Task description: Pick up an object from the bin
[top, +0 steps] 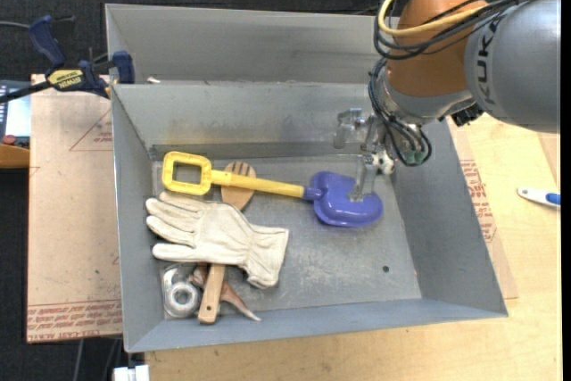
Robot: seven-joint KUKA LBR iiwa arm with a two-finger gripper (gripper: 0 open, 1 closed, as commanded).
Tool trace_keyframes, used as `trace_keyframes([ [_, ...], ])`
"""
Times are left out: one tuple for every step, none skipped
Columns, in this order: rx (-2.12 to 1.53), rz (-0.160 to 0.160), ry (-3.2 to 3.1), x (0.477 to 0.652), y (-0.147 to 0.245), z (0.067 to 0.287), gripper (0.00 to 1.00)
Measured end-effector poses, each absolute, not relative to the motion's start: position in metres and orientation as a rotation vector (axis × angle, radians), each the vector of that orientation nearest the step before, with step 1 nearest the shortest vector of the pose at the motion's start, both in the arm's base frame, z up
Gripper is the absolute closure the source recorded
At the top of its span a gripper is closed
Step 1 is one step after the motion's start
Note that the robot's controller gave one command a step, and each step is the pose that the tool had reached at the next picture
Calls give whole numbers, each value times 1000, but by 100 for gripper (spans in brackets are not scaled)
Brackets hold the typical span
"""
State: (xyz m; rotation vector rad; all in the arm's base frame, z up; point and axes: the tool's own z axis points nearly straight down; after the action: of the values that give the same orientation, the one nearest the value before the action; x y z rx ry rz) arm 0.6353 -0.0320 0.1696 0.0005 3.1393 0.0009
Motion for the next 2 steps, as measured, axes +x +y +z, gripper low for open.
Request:
trace_keyframes([
  [137,4,3139,636,23,70,0],
  [-6,1,3127,639,103,149,0],
])
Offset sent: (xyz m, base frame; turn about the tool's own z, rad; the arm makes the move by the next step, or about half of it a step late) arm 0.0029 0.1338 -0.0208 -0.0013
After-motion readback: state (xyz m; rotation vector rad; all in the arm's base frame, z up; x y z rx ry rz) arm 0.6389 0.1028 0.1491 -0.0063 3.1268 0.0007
